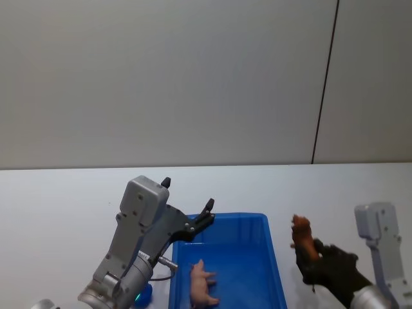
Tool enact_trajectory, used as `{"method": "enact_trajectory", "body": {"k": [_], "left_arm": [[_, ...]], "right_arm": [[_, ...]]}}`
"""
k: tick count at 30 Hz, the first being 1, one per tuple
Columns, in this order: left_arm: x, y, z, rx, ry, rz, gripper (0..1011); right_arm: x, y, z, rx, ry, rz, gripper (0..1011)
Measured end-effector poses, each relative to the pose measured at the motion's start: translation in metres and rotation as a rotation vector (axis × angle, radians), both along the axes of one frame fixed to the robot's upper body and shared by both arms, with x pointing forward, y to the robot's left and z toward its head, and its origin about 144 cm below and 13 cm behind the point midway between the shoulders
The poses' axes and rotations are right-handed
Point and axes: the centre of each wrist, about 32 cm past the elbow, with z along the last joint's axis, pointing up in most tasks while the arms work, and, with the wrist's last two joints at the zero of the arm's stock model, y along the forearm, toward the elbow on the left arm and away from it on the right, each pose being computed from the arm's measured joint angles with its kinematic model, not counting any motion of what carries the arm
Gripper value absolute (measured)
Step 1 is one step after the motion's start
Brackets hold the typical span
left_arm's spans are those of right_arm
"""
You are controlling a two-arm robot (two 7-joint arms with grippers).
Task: Pick up the two dolls from the table and place them into the box.
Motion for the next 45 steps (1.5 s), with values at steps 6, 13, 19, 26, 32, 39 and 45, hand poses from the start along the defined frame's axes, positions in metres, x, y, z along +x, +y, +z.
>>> {"method": "enact_trajectory", "body": {"k": [6,13,19,26,32,39,45], "left_arm": [[0.0,0.0,0.0,0.0,0.0,0.0,1002],[0.0,0.0,0.0,0.0,0.0,0.0,1002],[0.0,0.0,0.0,0.0,0.0,0.0,1002],[0.0,0.0,0.0,0.0,0.0,0.0,1002],[0.0,0.0,0.0,0.0,0.0,0.0,1002],[0.0,0.0,0.0,0.0,0.0,0.0,1002],[0.0,0.0,0.0,0.0,0.0,0.0,1002]], "right_arm": [[0.009,0.003,0.011,0.027,-0.044,0.045,333],[0.025,0.014,0.021,0.072,-0.08,0.135,334],[0.038,0.025,0.025,0.102,-0.087,0.205,336],[0.047,0.032,0.026,0.116,-0.084,0.242,548],[0.052,0.036,0.025,0.111,-0.074,0.238,748],[0.051,0.035,0.024,0.086,-0.071,0.184,925],[0.046,0.03,0.024,0.064,-0.077,0.125,1001]]}}
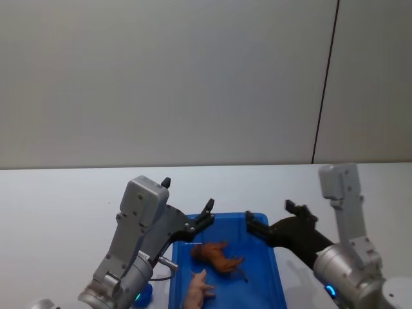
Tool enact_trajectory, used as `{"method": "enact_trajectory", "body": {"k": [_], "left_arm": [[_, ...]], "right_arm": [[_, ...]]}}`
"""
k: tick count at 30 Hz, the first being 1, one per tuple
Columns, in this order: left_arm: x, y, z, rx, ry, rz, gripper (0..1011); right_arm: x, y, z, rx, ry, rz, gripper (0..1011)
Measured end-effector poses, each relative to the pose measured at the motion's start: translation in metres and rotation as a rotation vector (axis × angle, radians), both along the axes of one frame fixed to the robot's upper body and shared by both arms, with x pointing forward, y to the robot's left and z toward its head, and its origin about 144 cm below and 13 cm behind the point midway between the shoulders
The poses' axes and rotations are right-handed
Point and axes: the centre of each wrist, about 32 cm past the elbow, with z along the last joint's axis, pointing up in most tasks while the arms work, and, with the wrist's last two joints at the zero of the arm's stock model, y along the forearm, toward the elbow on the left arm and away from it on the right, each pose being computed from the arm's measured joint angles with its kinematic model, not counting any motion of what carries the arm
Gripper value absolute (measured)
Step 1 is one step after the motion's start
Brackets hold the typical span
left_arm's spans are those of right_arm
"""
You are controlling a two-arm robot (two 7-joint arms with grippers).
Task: Pick up the two dolls from the table and place them into the box.
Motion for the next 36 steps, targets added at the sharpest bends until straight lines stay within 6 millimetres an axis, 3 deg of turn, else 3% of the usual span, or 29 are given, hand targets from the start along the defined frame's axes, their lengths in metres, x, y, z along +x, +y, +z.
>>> {"method": "enact_trajectory", "body": {"k": [24,36], "left_arm": [[-0.001,0.002,0.001,0.002,0.008,0.003,1002],[-0.011,0.018,0.008,0.005,0.077,0.039,1002]], "right_arm": [[-0.03,-0.025,-0.005,-0.038,-0.039,-0.226,1001],[-0.034,-0.028,-0.006,-0.042,-0.044,-0.251,1001]]}}
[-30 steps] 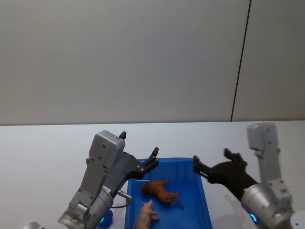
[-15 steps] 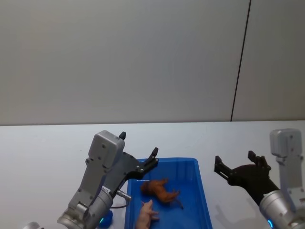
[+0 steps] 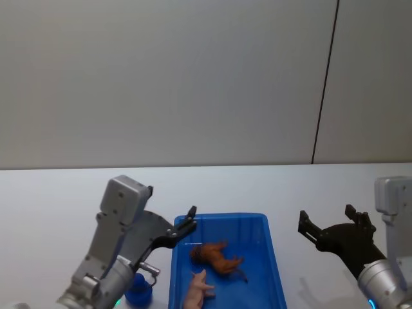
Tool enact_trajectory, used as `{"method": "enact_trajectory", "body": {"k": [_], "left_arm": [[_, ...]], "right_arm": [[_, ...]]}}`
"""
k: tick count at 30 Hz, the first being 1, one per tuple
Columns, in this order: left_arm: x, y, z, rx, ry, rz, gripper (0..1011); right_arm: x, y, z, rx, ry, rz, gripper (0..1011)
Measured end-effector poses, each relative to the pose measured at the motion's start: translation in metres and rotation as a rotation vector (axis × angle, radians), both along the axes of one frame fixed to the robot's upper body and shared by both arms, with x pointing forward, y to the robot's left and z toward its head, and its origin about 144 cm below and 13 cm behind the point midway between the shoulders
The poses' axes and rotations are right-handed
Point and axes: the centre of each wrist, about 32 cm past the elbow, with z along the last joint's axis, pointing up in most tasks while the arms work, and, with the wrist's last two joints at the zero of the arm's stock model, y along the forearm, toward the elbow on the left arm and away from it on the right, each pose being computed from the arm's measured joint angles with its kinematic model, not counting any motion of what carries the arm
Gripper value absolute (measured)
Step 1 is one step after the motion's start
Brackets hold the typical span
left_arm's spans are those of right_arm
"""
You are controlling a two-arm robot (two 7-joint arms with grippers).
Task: Pick up the two dolls from the table and place them into the box.
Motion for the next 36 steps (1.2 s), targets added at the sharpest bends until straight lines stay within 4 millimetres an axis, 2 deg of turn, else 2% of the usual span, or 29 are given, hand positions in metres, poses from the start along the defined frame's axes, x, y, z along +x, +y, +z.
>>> {"method": "enact_trajectory", "body": {"k": [17,36], "left_arm": [[-0.015,0.031,0.005,0.016,0.158,0.057,1002],[-0.014,0.049,-0.01,0.072,0.306,0.044,1002]], "right_arm": [[-0.002,-0.001,0.0,-0.002,-0.002,-0.013,1001],[-0.002,-0.002,0.0,-0.003,-0.003,-0.016,1001]]}}
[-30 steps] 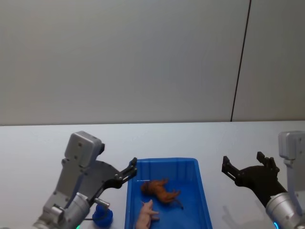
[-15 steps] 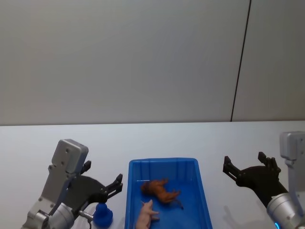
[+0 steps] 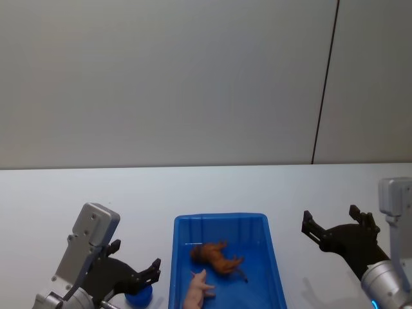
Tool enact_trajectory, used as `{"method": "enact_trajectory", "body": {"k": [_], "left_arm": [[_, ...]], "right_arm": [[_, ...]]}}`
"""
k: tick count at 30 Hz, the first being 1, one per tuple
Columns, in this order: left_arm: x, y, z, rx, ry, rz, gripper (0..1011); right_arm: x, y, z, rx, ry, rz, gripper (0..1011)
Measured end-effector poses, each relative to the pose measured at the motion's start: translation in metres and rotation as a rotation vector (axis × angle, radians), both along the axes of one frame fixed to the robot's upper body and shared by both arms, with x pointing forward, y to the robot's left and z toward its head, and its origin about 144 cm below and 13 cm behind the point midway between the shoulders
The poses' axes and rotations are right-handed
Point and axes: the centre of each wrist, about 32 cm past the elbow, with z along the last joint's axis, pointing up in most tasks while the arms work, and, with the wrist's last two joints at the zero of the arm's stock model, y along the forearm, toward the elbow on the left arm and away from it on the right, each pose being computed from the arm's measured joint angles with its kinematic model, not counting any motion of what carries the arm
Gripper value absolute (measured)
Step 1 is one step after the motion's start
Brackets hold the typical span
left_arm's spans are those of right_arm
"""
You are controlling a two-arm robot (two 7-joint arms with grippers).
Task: Pick up the two dolls from the table and place them into the box.
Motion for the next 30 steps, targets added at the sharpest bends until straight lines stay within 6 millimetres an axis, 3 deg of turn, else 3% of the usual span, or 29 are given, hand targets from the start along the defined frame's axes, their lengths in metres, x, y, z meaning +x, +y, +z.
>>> {"method": "enact_trajectory", "body": {"k": [14,20,30], "left_arm": [[0.007,0.007,-0.017,0.016,0.084,-0.022,1002],[0.01,0.009,-0.025,0.012,0.116,-0.045,883],[0.018,0.013,-0.036,0.014,0.154,-0.066,563]], "right_arm": [[0.0,0.0,0.0,0.0,0.0,-0.001,1001],[0.0,0.0,0.0,0.0,0.0,0.0,1001],[0.0,0.0,0.0,0.0,0.001,0.0,1001]]}}
